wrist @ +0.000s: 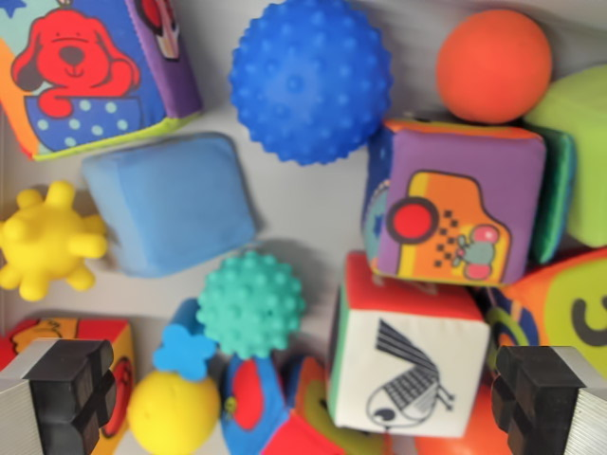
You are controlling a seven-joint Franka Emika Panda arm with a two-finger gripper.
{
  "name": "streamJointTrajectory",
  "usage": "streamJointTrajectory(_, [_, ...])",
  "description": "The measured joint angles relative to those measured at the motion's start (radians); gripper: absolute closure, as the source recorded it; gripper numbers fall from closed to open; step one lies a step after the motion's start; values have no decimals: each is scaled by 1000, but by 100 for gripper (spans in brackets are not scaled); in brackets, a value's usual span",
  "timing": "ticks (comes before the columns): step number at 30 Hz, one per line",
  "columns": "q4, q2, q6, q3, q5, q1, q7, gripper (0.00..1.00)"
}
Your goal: Pick an object from the bin
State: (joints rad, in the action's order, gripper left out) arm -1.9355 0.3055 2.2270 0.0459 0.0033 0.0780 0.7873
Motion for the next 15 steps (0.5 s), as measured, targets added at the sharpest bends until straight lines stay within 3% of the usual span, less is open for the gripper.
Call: streamJointTrajectory(15, [28,94,68,11,-16,58,2,0])
